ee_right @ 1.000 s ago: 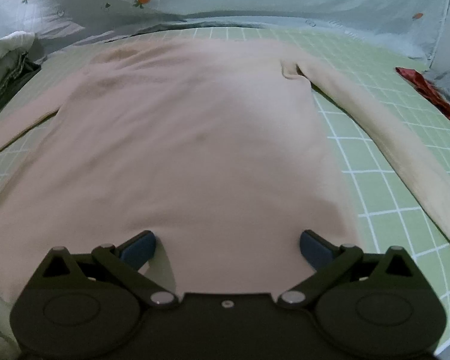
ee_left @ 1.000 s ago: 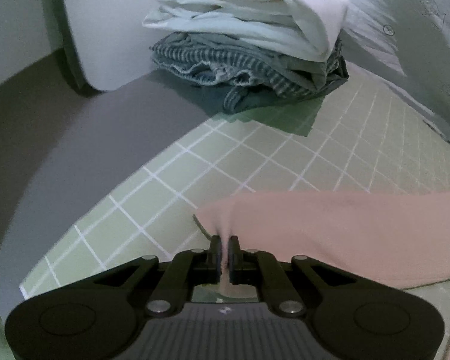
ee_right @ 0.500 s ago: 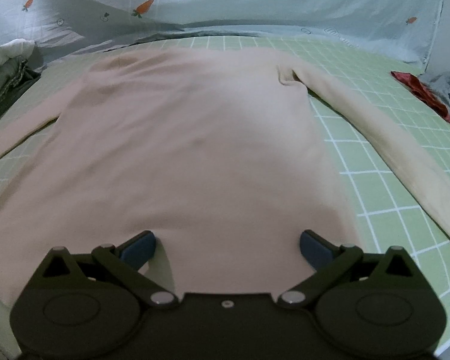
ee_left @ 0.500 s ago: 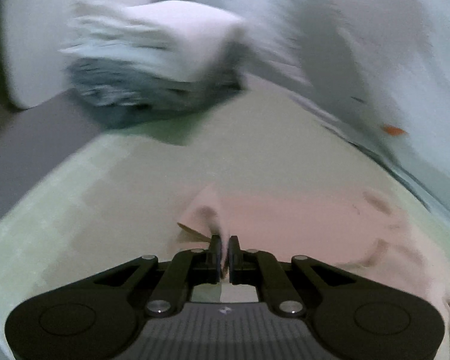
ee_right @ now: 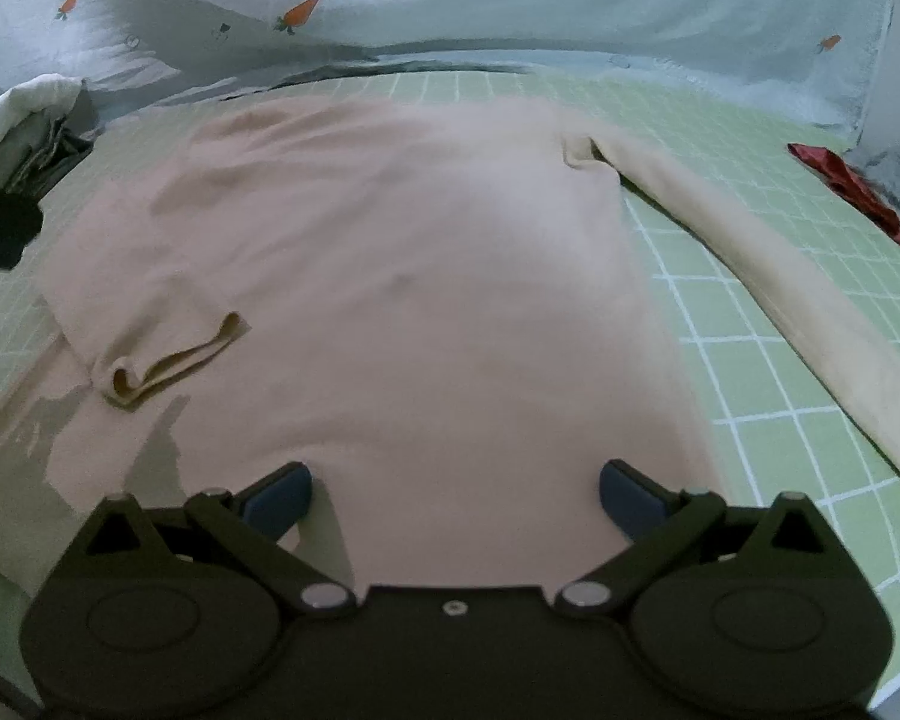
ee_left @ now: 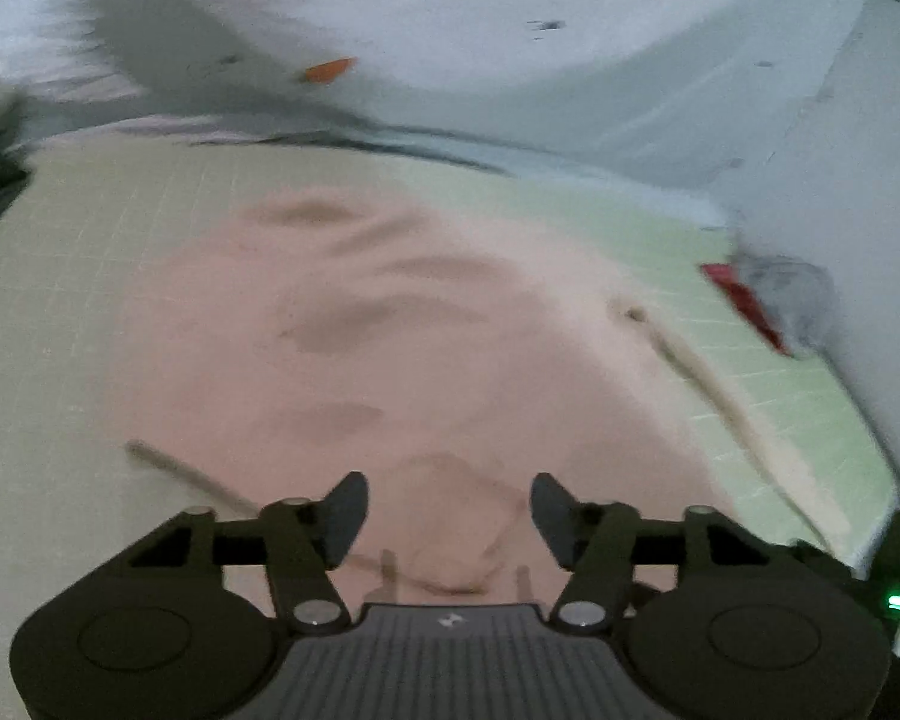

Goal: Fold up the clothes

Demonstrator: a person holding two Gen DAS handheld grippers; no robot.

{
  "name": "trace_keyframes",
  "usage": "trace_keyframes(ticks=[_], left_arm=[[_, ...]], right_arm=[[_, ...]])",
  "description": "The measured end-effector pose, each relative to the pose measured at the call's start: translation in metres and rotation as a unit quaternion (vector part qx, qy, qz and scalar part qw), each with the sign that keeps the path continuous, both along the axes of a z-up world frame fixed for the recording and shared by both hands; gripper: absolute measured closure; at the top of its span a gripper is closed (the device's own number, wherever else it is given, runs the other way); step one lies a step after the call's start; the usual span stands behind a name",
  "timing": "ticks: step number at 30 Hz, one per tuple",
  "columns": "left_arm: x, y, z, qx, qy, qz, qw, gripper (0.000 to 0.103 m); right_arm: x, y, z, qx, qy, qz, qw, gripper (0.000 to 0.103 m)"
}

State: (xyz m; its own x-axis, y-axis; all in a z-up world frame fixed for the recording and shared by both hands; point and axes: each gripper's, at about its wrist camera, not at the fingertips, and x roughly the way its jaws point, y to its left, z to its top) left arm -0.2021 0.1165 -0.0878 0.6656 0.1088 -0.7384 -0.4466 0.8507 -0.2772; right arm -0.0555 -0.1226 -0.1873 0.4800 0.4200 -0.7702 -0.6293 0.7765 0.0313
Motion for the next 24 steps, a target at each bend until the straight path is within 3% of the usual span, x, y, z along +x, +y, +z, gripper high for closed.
trace_keyframes(ticks=[6, 11, 13, 15, 17, 21, 22, 24], left_arm=[[-0.01, 0.024, -0.023, -0.006, 0.086, 0.094, 0.9918, 0.026], [-0.016, 0.023, -0.04, -0.036, 0.118, 0.1, 0.9873, 0.029], [-0.015, 0.024, -0.043, -0.042, 0.123, 0.098, 0.9867, 0.041], [-0.016, 0.021, -0.046, -0.047, 0.128, 0.092, 0.9863, 0.058], [-0.018, 0.019, -0.051, -0.053, 0.138, 0.088, 0.985, 0.068], [-0.022, 0.01, -0.061, -0.048, 0.152, 0.091, 0.983, 0.076], [-0.023, 0.008, -0.061, -0.045, 0.155, 0.095, 0.9824, 0.079], [-0.026, 0.004, -0.06, -0.046, 0.158, 0.108, 0.9804, 0.1]], right_arm=[[-0.002, 0.006, 0.016, 0.011, -0.012, 0.011, 1.0, 0.0], [-0.005, 0.034, 0.034, 0.038, -0.03, 0.07, 0.996, 0.0], [-0.004, 0.05, 0.035, 0.049, -0.019, 0.101, 0.994, 0.008], [-0.003, 0.067, 0.033, 0.056, -0.007, 0.131, 0.99, 0.026], [-0.001, 0.082, 0.029, 0.06, 0.005, 0.155, 0.986, 0.038], [0.005, 0.104, 0.022, 0.058, 0.02, 0.18, 0.982, 0.057], [0.007, 0.108, 0.021, 0.055, 0.024, 0.188, 0.98, 0.067], [0.01, 0.114, 0.017, 0.043, 0.034, 0.201, 0.978, 0.078]])
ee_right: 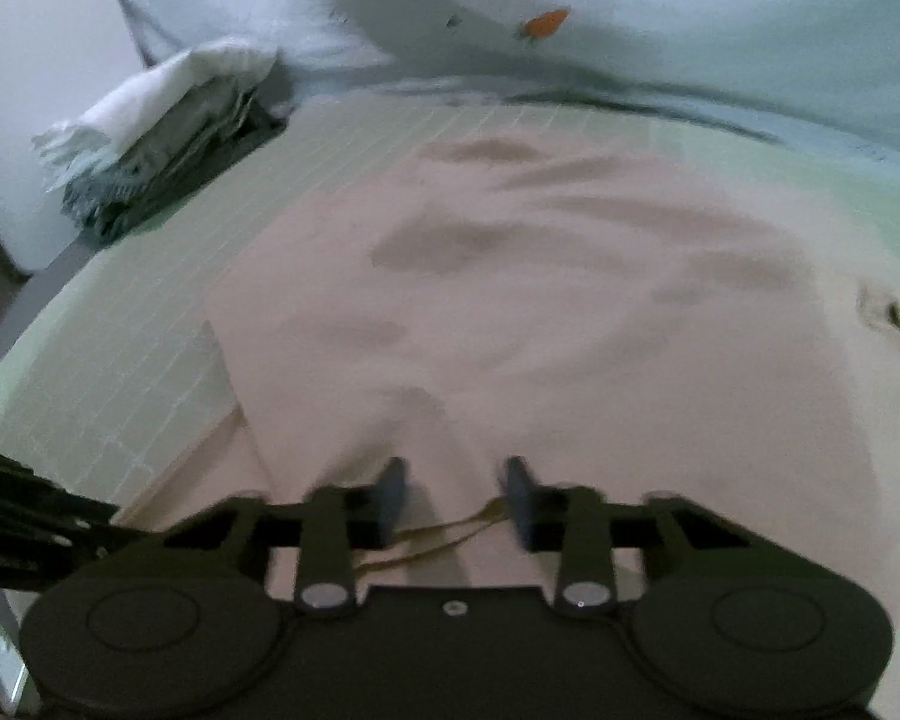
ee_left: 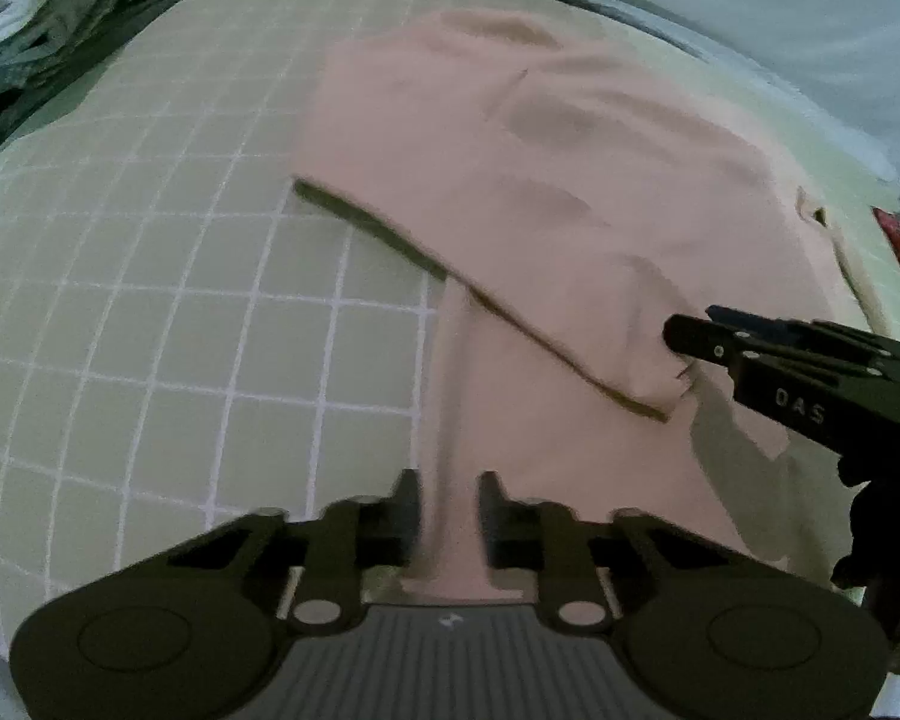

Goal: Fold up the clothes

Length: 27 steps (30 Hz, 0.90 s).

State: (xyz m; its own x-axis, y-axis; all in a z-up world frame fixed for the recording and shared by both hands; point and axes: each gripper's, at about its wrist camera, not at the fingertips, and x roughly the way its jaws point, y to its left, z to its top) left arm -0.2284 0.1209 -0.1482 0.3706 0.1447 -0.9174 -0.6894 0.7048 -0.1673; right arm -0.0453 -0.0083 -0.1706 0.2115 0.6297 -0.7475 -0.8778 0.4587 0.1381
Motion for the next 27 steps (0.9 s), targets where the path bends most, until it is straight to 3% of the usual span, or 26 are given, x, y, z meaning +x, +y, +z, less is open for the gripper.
trace_keyframes(ticks=[2, 3, 5, 8, 12, 15, 16, 17, 18, 19, 20, 21, 24, 26, 27], left_arm=[[-0.004, -0.001, 0.0, -0.006, -0.004, 0.023, 0.9997, 0.1], [-0.007, -0.001, 0.0, -0.009, -0.007, 0.036, 0.9993, 0.1], [-0.009, -0.006, 0.003, -0.004, -0.004, 0.061, 0.9981, 0.1], [-0.01, -0.018, 0.008, 0.011, 0.005, 0.092, 0.9957, 0.1], [-0.005, -0.033, 0.008, 0.016, 0.023, 0.14, 0.9897, 0.099], [0.001, -0.046, 0.01, 0.026, 0.034, 0.163, 0.9857, 0.088], [0.002, -0.051, 0.014, 0.032, 0.032, 0.168, 0.9847, 0.082], [0.003, -0.056, 0.018, 0.038, 0.03, 0.173, 0.9837, 0.069], [0.005, -0.061, 0.022, 0.045, 0.028, 0.177, 0.9828, 0.06], [0.009, -0.067, 0.027, 0.058, 0.026, 0.175, 0.9824, 0.057], [0.013, -0.072, 0.031, 0.071, 0.024, 0.174, 0.9819, 0.052], [0.018, -0.078, 0.035, 0.083, 0.021, 0.171, 0.9815, 0.046], [0.042, -0.095, 0.041, 0.106, 0.012, 0.148, 0.9831, 0.033], [0.06, -0.102, 0.032, 0.098, 0.013, 0.131, 0.9864, 0.031], [0.069, -0.105, 0.027, 0.091, 0.02, 0.124, 0.988, 0.031]], right_arm=[[0.002, 0.002, 0.0, -0.001, -0.002, 0.014, 1.0, 0.087], [0.005, 0.002, 0.001, 0.001, 0.002, 0.024, 1.0, 0.101], [0.013, -0.002, 0.007, 0.012, 0.013, 0.039, 0.999, 0.101], [0.025, -0.02, 0.034, 0.056, -0.018, 0.038, 0.998, 0.102], [0.071, -0.067, 0.085, 0.124, -0.064, -0.038, 0.99, 0.102], [0.119, -0.107, 0.101, 0.109, -0.104, -0.101, 0.983, 0.101], [0.132, -0.115, 0.099, 0.092, -0.11, -0.11, 0.984, 0.099], [0.145, -0.122, 0.095, 0.075, -0.112, -0.122, 0.983, 0.096], [0.157, -0.13, 0.089, 0.061, -0.106, -0.142, 0.982, 0.084], [0.168, -0.139, 0.083, 0.051, -0.1, -0.16, 0.981, 0.078], [0.173, -0.148, 0.077, 0.053, -0.086, -0.172, 0.98, 0.058], [0.178, -0.157, 0.072, 0.055, -0.072, -0.185, 0.979, 0.051], [0.187, -0.174, 0.049, 0.058, -0.011, -0.201, 0.978, 0.051], [0.19, -0.178, 0.032, 0.052, 0.049, -0.199, 0.977, 0.053], [0.188, -0.175, 0.026, 0.051, 0.058, -0.188, 0.979, 0.054]])
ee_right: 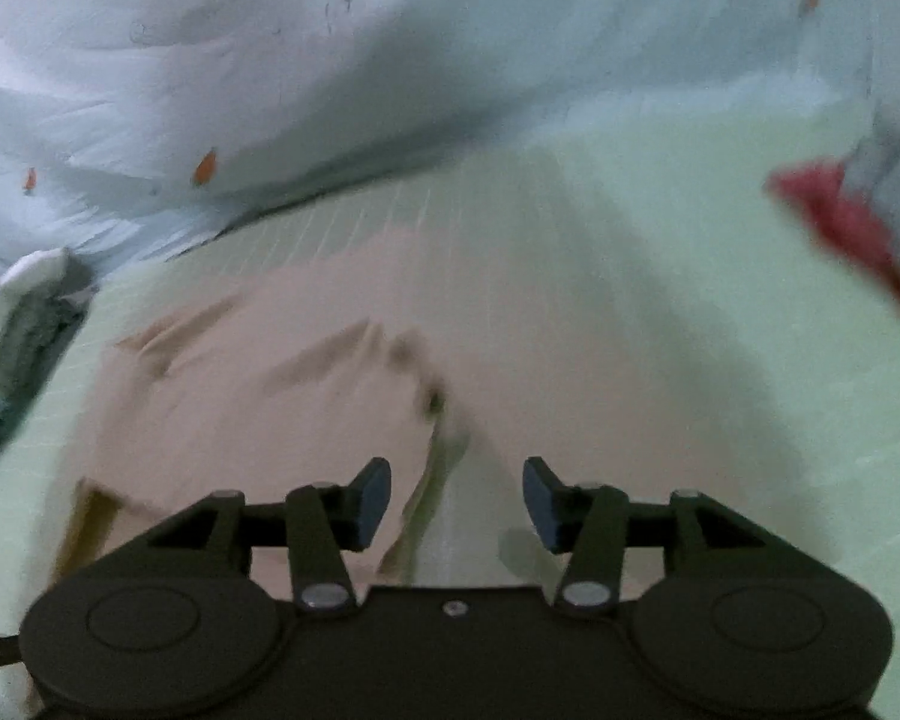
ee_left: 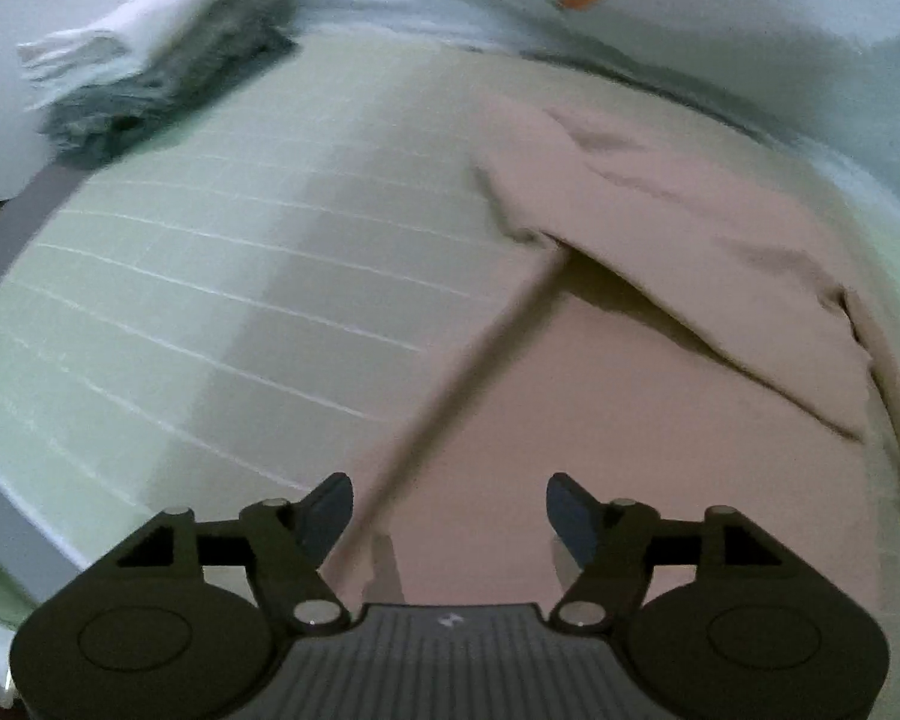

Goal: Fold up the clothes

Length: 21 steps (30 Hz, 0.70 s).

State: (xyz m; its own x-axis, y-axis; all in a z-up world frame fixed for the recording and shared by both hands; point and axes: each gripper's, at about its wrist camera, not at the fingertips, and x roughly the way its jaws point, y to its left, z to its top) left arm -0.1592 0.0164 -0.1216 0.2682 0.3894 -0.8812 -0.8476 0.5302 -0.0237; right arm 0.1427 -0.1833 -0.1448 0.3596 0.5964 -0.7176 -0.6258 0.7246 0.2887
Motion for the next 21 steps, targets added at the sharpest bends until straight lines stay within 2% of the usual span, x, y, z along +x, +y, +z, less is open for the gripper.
trace_keyframes(ticks=[1, 4, 6, 10, 11, 14, 16, 21], left_arm=[[0.01, -0.003, -0.006, -0.007, 0.008, -0.006, 0.9999, 0.03], [0.036, -0.01, -0.018, -0.015, 0.031, -0.014, 0.9993, 0.019], [0.051, -0.01, -0.025, -0.02, 0.039, -0.011, 0.999, 0.019], [0.073, -0.007, -0.037, -0.031, 0.043, 0.001, 0.9986, 0.019], [0.078, -0.005, -0.039, -0.03, 0.047, 0.006, 0.9984, 0.016], [0.088, -0.004, -0.041, -0.023, 0.054, 0.024, 0.998, 0.008], [0.089, -0.003, -0.042, -0.028, 0.055, 0.043, 0.9971, 0.002], [0.088, 0.002, -0.045, -0.045, 0.054, 0.077, 0.9946, 0.0]], right_arm=[[-0.002, 0.003, -0.006, 0.001, 0.009, 0.012, 1.0, 0.054], [-0.002, 0.016, -0.015, 0.008, 0.018, 0.045, 0.999, 0.054], [-0.001, 0.027, -0.019, 0.012, 0.018, 0.065, 0.998, 0.054], [0.006, 0.052, -0.028, -0.017, -0.016, 0.097, 0.995, 0.054], [0.008, 0.056, -0.029, -0.022, -0.02, 0.107, 0.994, 0.055], [0.011, 0.07, -0.036, -0.048, -0.025, 0.151, 0.987, 0.076], [0.012, 0.075, -0.031, -0.036, -0.033, 0.18, 0.983, 0.095], [0.021, 0.071, -0.001, 0.016, -0.063, 0.23, 0.971, 0.097]])
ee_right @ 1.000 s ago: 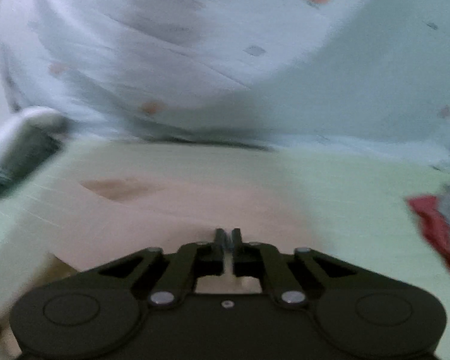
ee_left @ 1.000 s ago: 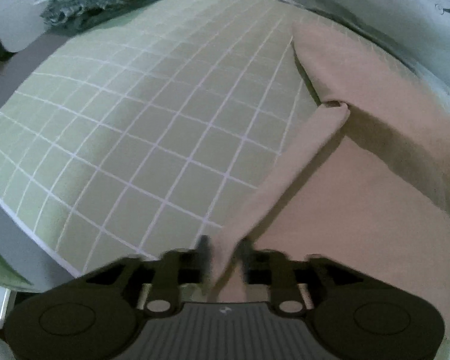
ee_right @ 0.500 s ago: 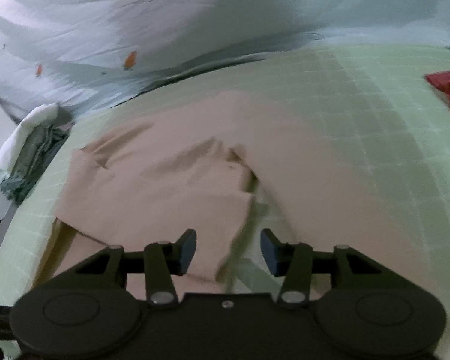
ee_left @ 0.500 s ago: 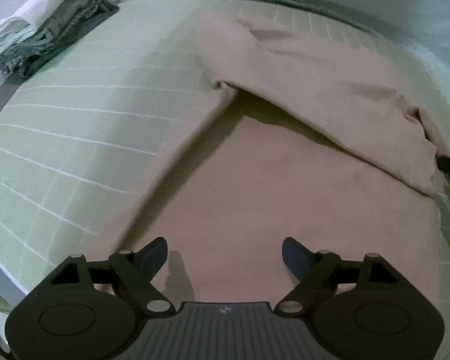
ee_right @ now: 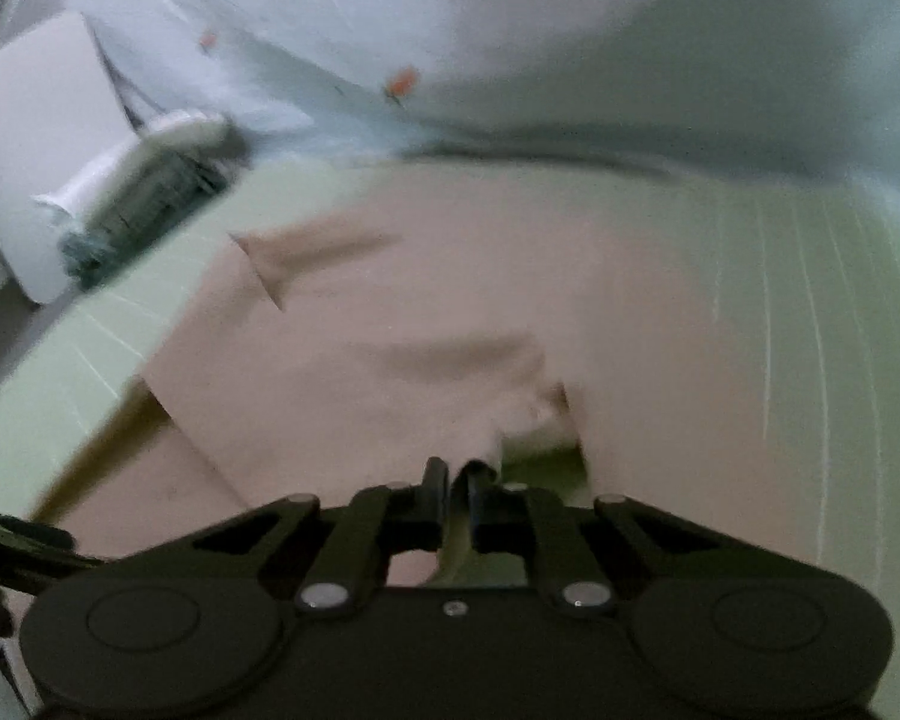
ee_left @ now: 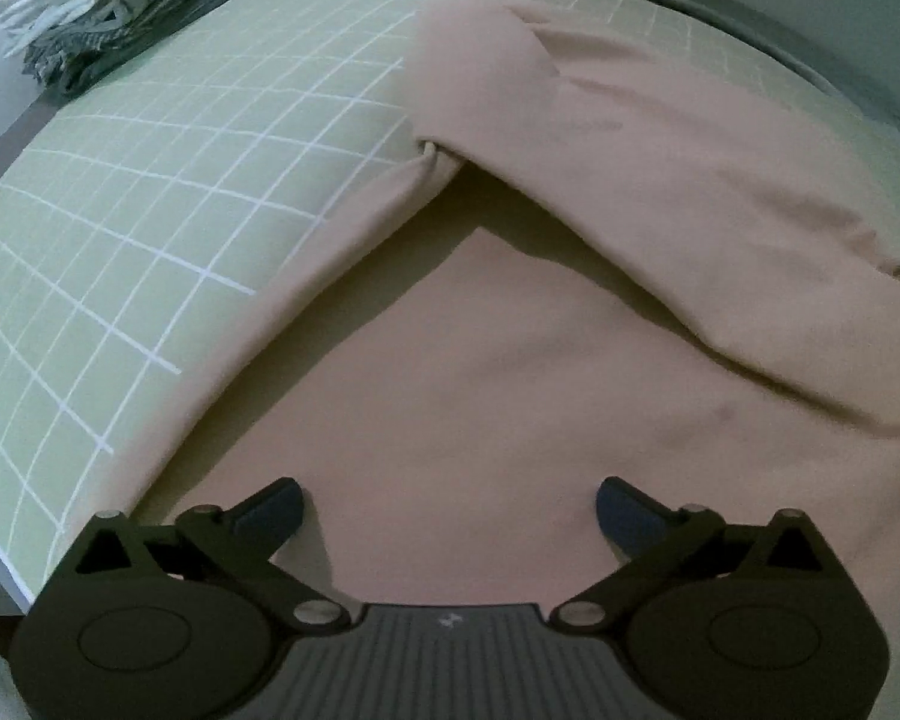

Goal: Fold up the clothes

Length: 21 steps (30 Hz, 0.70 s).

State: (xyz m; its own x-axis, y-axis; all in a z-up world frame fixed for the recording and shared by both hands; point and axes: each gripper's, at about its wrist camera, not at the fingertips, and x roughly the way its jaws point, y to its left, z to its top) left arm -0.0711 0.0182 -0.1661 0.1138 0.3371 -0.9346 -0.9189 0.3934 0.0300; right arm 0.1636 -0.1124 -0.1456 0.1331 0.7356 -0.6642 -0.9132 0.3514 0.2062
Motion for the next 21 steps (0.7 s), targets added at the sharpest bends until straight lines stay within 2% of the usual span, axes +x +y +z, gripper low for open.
trace_keyframes(ticks=[6, 10, 15, 17, 19, 21], left_arm=[[0.006, -0.002, 0.0, -0.002, 0.007, 0.025, 0.9997, 0.0], [0.006, -0.003, 0.001, -0.004, 0.008, 0.035, 0.9993, 0.0], [0.018, -0.002, 0.003, -0.003, 0.032, 0.032, 0.999, 0.0], [0.023, -0.006, 0.005, 0.007, 0.045, 0.014, 0.9989, 0.0], [0.025, -0.01, 0.007, 0.012, 0.045, -0.006, 0.9989, 0.0], [0.025, -0.013, 0.009, 0.011, 0.036, -0.022, 0.999, 0.0]], right_arm=[[0.043, -0.022, 0.044, 0.066, 0.021, -0.027, 0.997, 0.099], [0.073, -0.043, 0.058, 0.097, 0.003, -0.077, 0.992, 0.099], [0.114, -0.066, 0.044, 0.075, -0.013, -0.149, 0.986, 0.1], [0.125, -0.078, 0.031, 0.047, -0.028, -0.186, 0.981, 0.1], [0.135, -0.086, 0.015, 0.009, -0.015, -0.22, 0.975, 0.098], [0.135, -0.094, 0.006, -0.014, 0.003, -0.242, 0.97, 0.087]])
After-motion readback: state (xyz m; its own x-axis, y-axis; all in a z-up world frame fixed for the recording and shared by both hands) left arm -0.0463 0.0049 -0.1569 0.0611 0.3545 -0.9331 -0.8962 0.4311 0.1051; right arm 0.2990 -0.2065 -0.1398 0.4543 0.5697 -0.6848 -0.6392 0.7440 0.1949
